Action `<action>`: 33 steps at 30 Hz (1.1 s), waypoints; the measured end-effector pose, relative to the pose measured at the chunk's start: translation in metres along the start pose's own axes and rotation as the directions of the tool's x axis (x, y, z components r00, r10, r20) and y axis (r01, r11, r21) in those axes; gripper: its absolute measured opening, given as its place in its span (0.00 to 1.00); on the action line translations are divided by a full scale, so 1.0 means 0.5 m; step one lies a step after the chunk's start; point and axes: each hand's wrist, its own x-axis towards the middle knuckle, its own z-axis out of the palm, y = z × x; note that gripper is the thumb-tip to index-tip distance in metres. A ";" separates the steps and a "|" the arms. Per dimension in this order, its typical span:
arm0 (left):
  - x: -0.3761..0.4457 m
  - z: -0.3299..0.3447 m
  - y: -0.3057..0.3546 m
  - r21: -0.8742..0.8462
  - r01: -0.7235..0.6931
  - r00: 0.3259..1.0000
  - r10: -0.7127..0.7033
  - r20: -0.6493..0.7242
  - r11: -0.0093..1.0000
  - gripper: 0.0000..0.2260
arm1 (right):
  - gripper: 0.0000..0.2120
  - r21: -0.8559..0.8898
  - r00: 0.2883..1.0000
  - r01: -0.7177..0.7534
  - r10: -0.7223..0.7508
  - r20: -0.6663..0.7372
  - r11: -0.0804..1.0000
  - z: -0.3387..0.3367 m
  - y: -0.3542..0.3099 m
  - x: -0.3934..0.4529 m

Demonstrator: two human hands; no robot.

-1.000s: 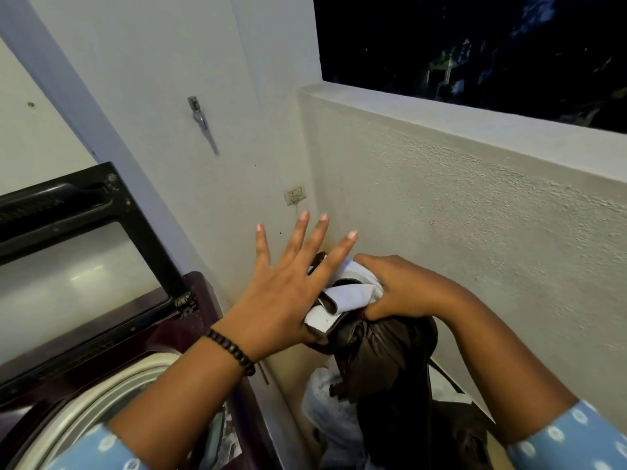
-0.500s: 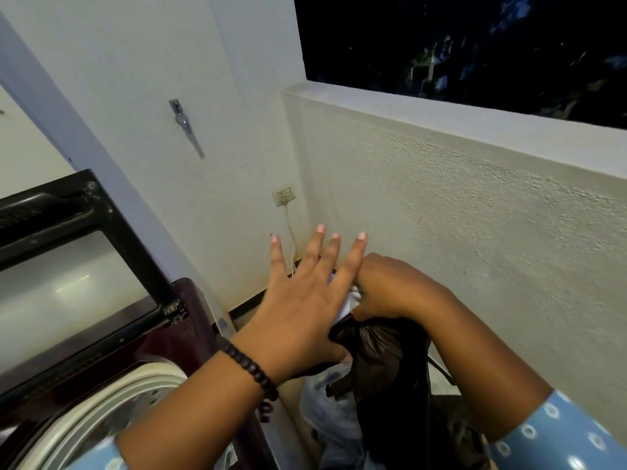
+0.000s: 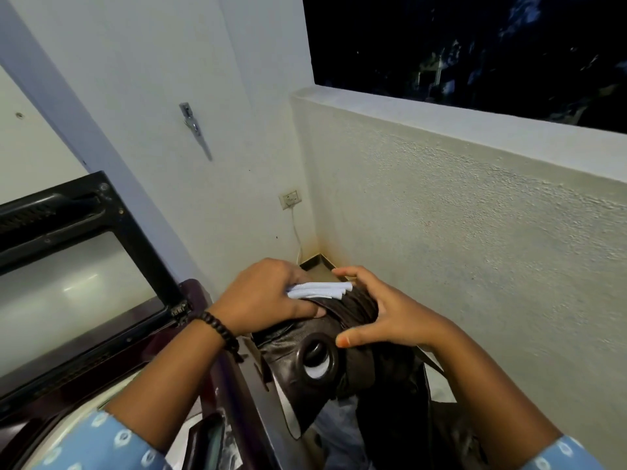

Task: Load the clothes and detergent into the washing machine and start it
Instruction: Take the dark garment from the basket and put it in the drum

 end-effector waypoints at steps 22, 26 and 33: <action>-0.057 -0.052 -0.044 -0.698 -0.090 0.920 -0.208 -0.331 0.711 0.13 | 0.14 0.615 0.920 0.260 0.004 -0.393 0.745 -0.094 -0.083 -0.008; -0.045 -0.006 0.009 -0.825 -0.203 0.762 -0.445 -0.471 0.527 0.11 | 0.40 0.739 0.955 0.267 -0.069 -0.288 0.618 -0.052 -0.071 -0.010; -0.026 0.027 0.060 -0.893 -0.399 0.629 -0.648 -0.431 0.206 0.09 | 0.52 0.566 0.965 0.224 -0.097 -0.245 0.793 0.011 -0.060 -0.018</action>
